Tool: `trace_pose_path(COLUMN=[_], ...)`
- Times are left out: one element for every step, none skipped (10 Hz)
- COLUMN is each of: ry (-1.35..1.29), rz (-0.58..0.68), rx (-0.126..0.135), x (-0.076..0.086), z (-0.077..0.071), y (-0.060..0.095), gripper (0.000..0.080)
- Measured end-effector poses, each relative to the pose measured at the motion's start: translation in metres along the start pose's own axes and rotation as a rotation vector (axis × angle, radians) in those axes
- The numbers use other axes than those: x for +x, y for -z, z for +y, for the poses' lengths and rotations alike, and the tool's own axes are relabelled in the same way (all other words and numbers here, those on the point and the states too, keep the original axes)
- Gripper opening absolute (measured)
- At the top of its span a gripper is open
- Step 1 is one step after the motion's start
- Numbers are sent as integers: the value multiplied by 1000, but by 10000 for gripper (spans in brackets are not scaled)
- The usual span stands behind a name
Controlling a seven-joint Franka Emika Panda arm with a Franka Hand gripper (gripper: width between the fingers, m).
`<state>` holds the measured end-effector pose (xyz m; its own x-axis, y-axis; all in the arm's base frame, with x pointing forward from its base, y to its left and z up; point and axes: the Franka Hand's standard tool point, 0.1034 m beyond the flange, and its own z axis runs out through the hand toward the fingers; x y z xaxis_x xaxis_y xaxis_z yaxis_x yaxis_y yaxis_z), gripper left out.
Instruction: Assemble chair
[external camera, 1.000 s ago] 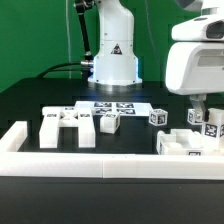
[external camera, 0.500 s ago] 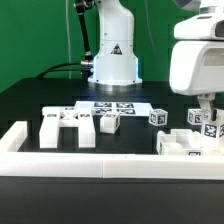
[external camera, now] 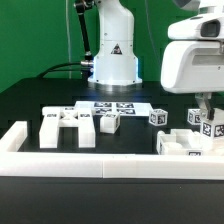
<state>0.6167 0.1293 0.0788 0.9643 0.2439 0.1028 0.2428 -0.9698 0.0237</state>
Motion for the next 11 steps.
trace_pose_path(ry=[-144,-248,-318,-422,-526,-572,-695,-800,-884,-915,-887], rz=[0,-1,-1,-2,-3,-3,-4,-5,-6,-8,-8], rx=[-2,-3,-3,-4,-6,-5,1,1,4,8,8], x=[0,0,0,-1,-1,-1,-1,-1,-1,-1,-1], z=[1,2,2,3,3,4,4,4,5,4,3], y=[0,0,0,0,0,0,0,-1,-1,-1,-1], gripper=[290,290,290,290,290,290,290,290,290,344,480])
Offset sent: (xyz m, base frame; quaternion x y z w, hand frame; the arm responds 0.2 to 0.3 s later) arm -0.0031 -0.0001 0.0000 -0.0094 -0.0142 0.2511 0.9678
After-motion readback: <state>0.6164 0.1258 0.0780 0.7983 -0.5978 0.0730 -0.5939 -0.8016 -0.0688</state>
